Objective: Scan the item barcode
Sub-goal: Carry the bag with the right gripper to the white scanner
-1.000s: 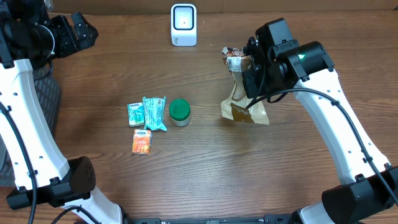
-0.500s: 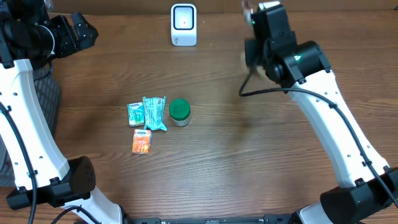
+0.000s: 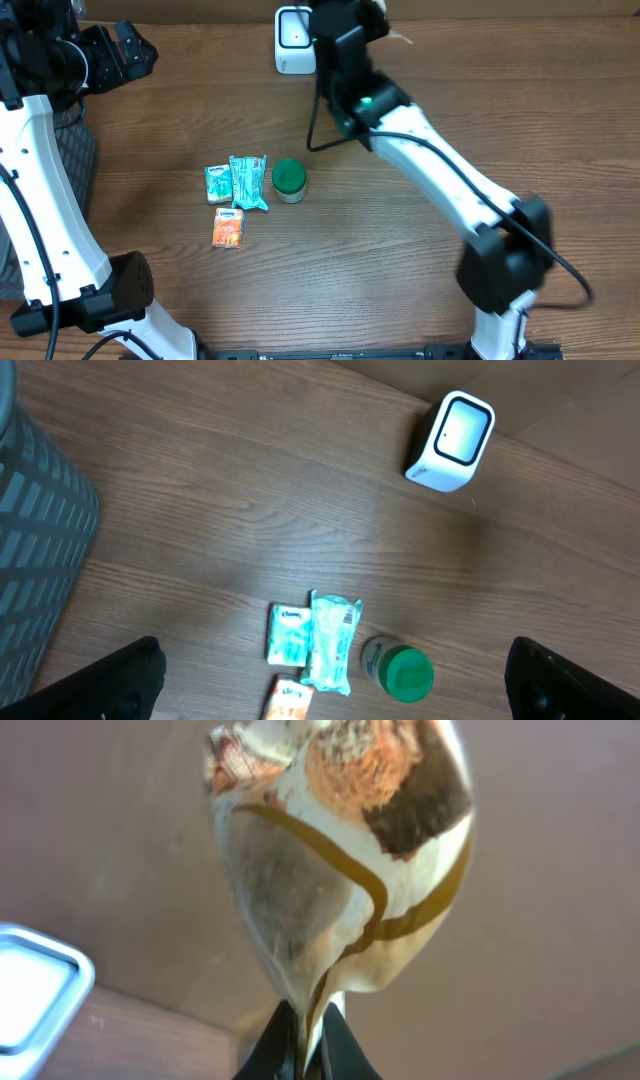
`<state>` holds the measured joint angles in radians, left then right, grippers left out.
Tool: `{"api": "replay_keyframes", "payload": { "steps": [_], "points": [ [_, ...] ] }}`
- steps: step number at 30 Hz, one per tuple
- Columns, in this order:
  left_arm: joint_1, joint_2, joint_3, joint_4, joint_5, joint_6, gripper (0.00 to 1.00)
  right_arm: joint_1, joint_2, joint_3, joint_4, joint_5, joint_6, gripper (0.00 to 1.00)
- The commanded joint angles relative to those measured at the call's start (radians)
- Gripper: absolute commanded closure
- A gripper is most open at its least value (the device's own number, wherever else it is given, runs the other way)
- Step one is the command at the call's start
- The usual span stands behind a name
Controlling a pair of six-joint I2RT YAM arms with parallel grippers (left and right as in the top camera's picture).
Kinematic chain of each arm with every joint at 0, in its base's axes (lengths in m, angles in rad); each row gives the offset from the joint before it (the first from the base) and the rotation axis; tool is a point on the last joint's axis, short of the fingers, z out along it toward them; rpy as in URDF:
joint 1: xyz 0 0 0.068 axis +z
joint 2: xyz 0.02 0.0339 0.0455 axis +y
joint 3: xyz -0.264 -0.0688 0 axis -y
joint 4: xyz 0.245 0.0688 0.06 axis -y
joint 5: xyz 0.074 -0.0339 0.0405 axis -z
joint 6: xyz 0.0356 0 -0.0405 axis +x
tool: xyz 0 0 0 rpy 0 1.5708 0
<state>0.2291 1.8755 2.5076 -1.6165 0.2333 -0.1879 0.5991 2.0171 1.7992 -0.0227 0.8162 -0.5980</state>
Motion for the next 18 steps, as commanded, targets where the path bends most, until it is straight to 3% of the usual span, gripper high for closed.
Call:
{"api": "replay_keyframes", "payload": {
  "steps": [1,5,9,18],
  "points": [
    [0.000,-0.011,0.008,0.001,-0.005,-0.010,0.00,0.003,0.119,0.008,0.129,0.043,-0.261,0.96],
    [0.000,-0.011,0.008,0.001,-0.005,-0.010,0.00,0.015,0.228,0.008,0.322,0.040,-0.450,0.96],
    [0.000,-0.011,0.008,0.001,-0.005,-0.010,0.00,0.024,0.306,0.008,0.380,-0.008,-0.592,0.96],
    [0.000,-0.011,0.008,0.001,-0.005,-0.010,0.00,0.013,0.379,0.008,0.445,-0.088,-0.594,0.96]
  ]
}}
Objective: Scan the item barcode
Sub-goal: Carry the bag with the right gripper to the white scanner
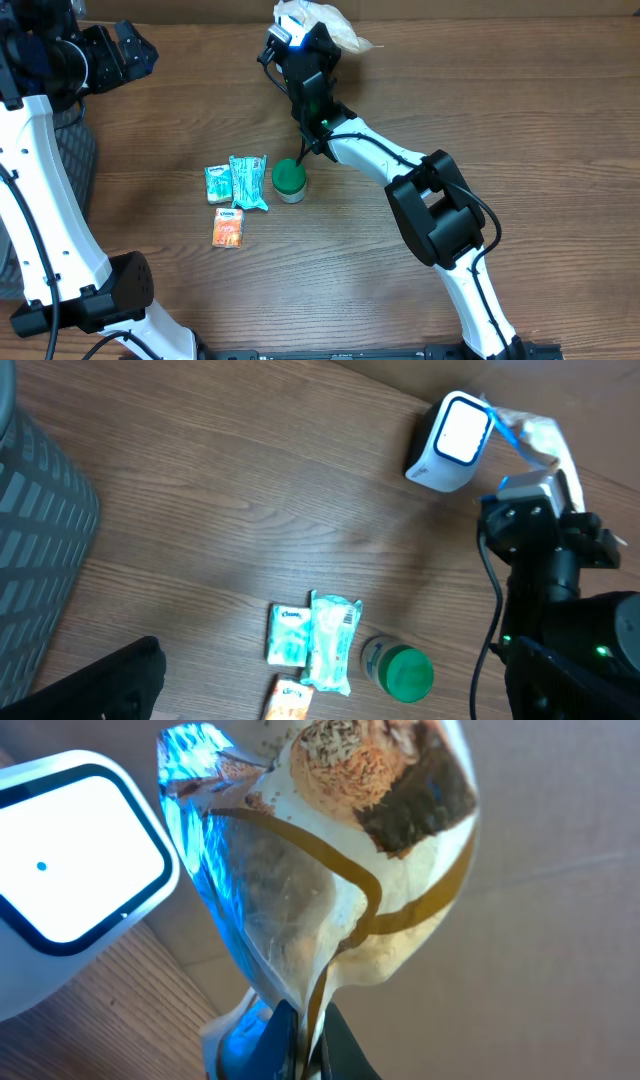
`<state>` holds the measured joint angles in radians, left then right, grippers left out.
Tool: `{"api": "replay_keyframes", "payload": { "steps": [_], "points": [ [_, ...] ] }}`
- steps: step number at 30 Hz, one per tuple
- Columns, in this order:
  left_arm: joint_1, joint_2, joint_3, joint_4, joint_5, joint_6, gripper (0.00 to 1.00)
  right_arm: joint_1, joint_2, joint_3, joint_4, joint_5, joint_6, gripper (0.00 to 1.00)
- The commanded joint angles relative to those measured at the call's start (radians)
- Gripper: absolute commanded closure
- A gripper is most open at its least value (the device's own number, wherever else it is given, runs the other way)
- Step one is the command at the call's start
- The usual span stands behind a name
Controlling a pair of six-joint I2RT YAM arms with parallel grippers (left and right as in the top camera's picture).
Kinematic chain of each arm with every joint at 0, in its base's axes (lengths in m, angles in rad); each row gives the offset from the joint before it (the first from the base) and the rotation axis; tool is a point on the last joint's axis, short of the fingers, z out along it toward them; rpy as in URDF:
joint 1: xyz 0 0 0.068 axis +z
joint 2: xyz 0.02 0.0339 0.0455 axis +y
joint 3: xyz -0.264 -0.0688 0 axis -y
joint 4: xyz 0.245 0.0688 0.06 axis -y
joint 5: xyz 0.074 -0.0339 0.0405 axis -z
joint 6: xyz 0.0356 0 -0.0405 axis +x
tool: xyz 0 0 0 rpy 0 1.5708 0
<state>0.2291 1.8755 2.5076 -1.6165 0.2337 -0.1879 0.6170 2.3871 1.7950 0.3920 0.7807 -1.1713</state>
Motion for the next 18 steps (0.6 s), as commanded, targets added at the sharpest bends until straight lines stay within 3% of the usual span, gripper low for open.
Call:
{"api": "replay_keyframes", "payload": {
  "steps": [1,18],
  "points": [
    [0.000,-0.011,0.008,0.001,-0.005,-0.010,0.00,-0.006,0.010,0.012,0.042,-0.063,-0.020,0.96],
    [0.000,-0.011,0.008,0.001,-0.005,-0.010,0.00,-0.006,0.011,0.012,0.086,-0.076,-0.071,0.96]
  ]
}}
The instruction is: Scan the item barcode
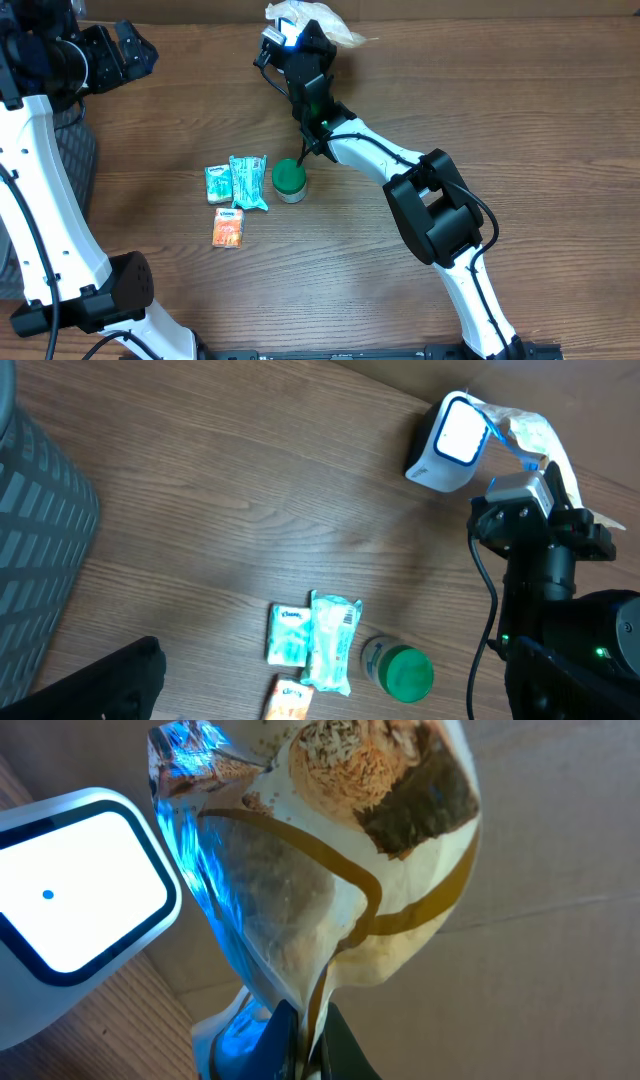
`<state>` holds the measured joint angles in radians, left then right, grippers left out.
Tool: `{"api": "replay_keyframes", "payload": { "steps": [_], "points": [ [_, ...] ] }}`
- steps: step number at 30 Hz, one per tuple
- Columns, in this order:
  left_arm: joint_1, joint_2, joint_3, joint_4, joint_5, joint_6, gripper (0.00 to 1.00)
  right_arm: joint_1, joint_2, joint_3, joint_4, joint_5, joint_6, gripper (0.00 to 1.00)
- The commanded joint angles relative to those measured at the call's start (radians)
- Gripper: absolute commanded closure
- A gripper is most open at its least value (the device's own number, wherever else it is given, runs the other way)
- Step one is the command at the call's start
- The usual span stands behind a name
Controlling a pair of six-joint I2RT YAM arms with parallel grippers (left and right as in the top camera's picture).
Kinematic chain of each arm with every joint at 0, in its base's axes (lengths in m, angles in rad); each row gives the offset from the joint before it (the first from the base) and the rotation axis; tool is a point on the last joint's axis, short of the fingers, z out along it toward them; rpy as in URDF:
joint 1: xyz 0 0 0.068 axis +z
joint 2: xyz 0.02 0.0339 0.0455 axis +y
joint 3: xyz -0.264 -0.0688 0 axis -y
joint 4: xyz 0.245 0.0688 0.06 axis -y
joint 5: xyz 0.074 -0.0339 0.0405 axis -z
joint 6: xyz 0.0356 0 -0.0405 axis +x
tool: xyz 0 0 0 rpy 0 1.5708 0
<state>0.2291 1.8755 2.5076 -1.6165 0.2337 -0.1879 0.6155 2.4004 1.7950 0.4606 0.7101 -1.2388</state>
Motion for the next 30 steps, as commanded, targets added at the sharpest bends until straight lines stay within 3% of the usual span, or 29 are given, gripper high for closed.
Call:
{"api": "replay_keyframes", "payload": {
  "steps": [1,6,10,14,17,24,30],
  "points": [
    [0.000,-0.011,0.008,0.001,-0.005,-0.010,0.01,-0.004,-0.002,0.012,0.018,-0.004,0.001,0.96],
    [0.000,-0.011,0.008,0.001,-0.005,-0.010,0.01,-0.003,-0.005,0.012,0.036,0.052,0.023,0.96],
    [0.000,-0.011,0.008,0.001,-0.005,-0.010,0.00,-0.005,-0.033,0.012,0.053,0.050,0.137,0.96],
    [0.000,-0.011,0.008,0.001,-0.005,-0.010,0.00,-0.011,-0.109,0.012,-0.024,0.038,0.180,0.96],
    [0.000,-0.011,0.008,0.001,-0.005,-0.010,0.01,-0.016,-0.187,0.012,-0.143,0.031,0.269,0.96],
    [0.000,-0.011,0.008,0.001,-0.005,-0.010,0.01,-0.052,-0.487,0.013,-0.601,-0.132,0.660,0.96],
    [0.000,-0.011,0.008,0.001,-0.005,-0.010,0.01,-0.151,-0.748,0.013,-1.030,-0.595,1.058,0.96]
  ]
}}
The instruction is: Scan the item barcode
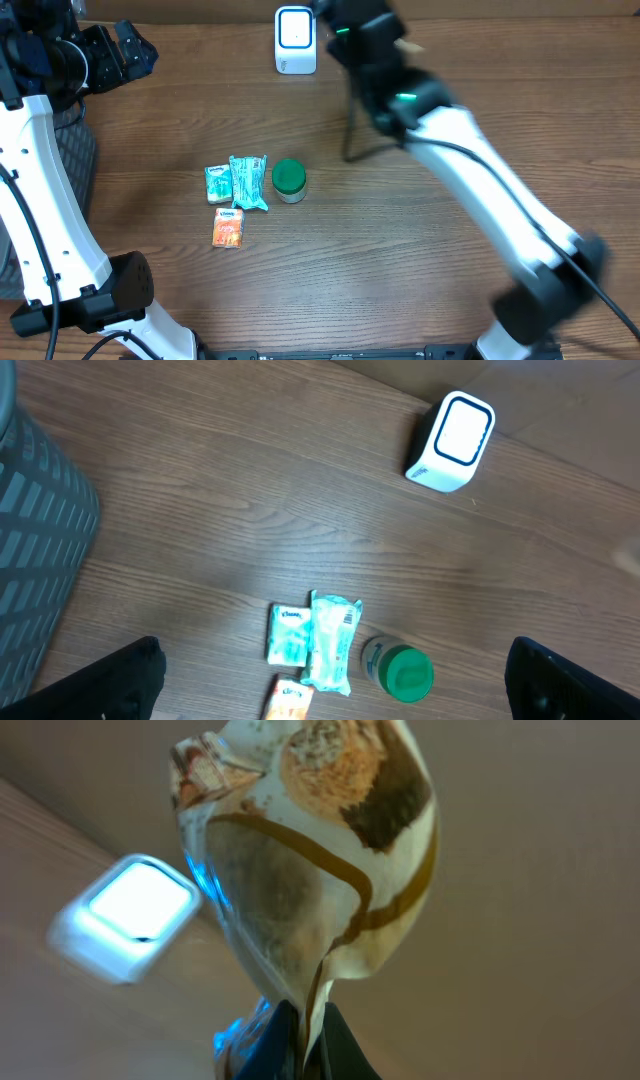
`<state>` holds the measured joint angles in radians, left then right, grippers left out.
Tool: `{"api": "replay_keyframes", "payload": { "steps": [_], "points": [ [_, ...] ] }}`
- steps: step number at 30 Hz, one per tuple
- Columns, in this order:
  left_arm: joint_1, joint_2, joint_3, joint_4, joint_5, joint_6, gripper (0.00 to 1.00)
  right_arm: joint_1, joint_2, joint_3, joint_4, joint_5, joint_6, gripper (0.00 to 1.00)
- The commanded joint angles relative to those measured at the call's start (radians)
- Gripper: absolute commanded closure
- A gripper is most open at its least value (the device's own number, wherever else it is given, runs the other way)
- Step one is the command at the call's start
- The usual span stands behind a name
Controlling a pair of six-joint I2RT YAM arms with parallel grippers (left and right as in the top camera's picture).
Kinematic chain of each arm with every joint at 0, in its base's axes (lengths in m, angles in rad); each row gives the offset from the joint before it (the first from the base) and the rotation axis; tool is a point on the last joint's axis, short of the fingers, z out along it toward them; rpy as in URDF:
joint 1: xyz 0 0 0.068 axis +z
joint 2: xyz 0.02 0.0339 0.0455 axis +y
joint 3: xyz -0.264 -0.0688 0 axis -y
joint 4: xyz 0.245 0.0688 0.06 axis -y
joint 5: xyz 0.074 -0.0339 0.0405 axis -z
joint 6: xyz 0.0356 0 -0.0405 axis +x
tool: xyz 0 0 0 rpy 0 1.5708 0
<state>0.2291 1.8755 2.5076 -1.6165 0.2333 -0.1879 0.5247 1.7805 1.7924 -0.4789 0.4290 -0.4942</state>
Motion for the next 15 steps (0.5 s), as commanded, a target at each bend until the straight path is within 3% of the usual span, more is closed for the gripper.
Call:
{"api": "replay_keyframes", "payload": {
  "steps": [1,6,10,15],
  "points": [
    [0.000,-0.011,0.008,0.001,-0.005,-0.010,0.01,-0.096,-0.172,0.015,-0.161,-0.417,0.384,0.96],
    [0.000,-0.011,0.008,0.001,-0.005,-0.010,0.01,-0.301,-0.282,0.015,-0.467,-0.649,0.604,0.96],
    [0.000,-0.011,0.008,0.001,-0.005,-0.010,0.00,-0.499,-0.282,0.005,-0.666,-0.782,0.607,0.96],
    [0.000,-0.011,0.008,0.001,-0.005,-0.010,0.01,-0.727,-0.234,-0.041,-0.769,-0.893,0.607,0.96]
  ]
}}
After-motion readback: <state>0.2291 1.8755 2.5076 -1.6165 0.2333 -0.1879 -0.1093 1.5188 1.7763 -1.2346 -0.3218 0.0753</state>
